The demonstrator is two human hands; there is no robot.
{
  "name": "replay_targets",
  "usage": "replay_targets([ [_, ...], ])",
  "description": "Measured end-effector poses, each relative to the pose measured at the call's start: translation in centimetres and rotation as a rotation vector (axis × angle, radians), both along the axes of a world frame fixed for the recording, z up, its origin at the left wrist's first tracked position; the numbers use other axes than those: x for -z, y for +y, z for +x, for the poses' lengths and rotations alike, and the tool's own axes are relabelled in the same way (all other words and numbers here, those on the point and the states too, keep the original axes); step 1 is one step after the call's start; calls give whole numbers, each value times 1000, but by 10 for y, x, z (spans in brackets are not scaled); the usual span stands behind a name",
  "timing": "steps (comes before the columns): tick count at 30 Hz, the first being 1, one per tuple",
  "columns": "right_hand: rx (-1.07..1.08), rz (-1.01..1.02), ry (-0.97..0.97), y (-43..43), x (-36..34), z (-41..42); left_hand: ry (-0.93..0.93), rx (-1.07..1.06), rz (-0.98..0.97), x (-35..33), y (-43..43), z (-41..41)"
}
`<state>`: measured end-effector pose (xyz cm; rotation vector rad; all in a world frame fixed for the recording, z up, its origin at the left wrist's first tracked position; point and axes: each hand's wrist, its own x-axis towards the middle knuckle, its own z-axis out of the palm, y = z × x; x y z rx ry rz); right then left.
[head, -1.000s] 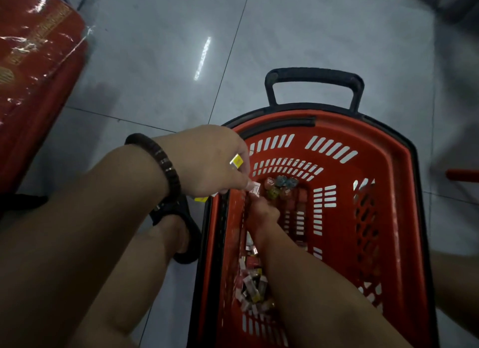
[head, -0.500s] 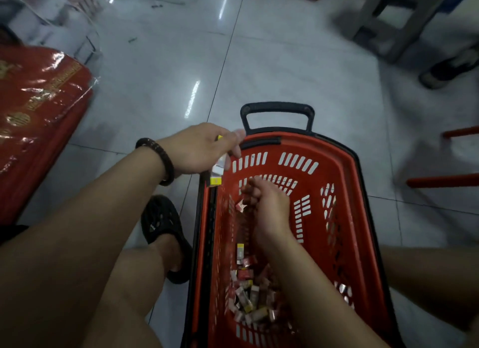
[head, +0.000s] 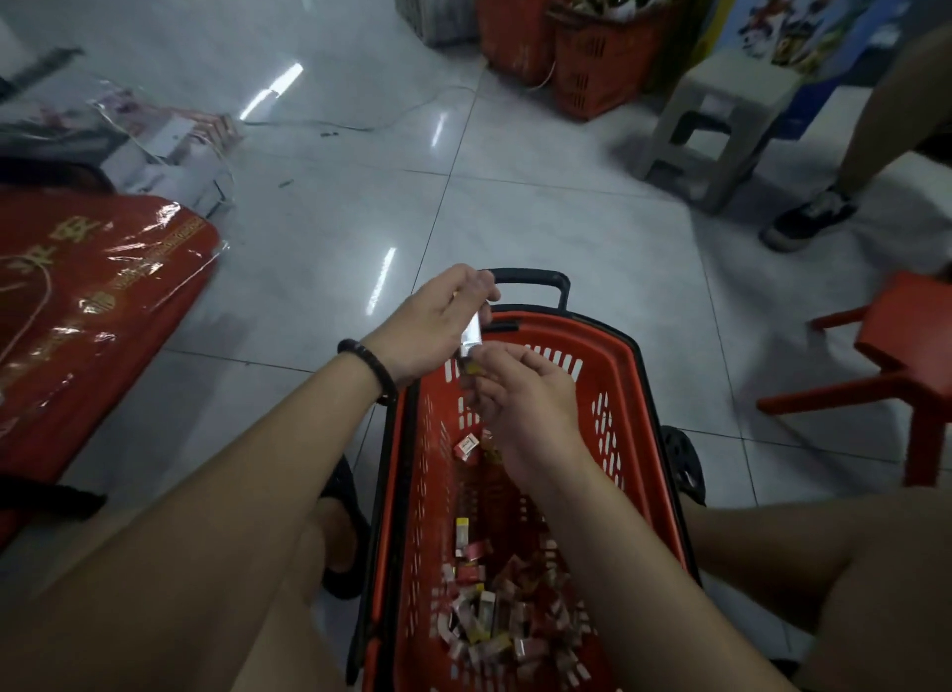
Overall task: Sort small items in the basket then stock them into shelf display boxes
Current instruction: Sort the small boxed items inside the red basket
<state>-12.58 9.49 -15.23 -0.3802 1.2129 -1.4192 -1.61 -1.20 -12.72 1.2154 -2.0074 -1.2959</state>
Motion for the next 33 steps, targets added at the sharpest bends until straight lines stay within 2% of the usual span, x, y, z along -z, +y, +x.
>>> replay_targets([
  [5,87,-3,-47,6,0,-10,-37,-36,142,5,15,-3],
  [9,124,9,53,6,3,-20,177,-67,284,10,20,-7],
  [12,62,1,208,4,1,-34,315,-164,383,13,25,-15],
  [17,-280,61,579,-8,-2,-88,418,-316,595,30,18,-43],
  [19,-478,69,929,-16,-2,-117,407,-370,655,54,16,-58],
  [21,-681,60,1297,-20,1,-142,316,-405,686,92,22,-73],
  [24,-879,39,1564,-22,17,-169,211,-472,791,160,38,-95],
  [26,-949,1,1597,-27,32,-179,153,-515,804,205,48,-107],
  [28,-966,-30,1532,-36,44,-182,73,-528,792,252,53,-117],
  [31,-872,-47,1426,-43,50,-183,-67,-574,801,291,60,-131],
  [33,-845,-36,1413,-44,54,-187,-79,-587,790,309,63,-144],
])
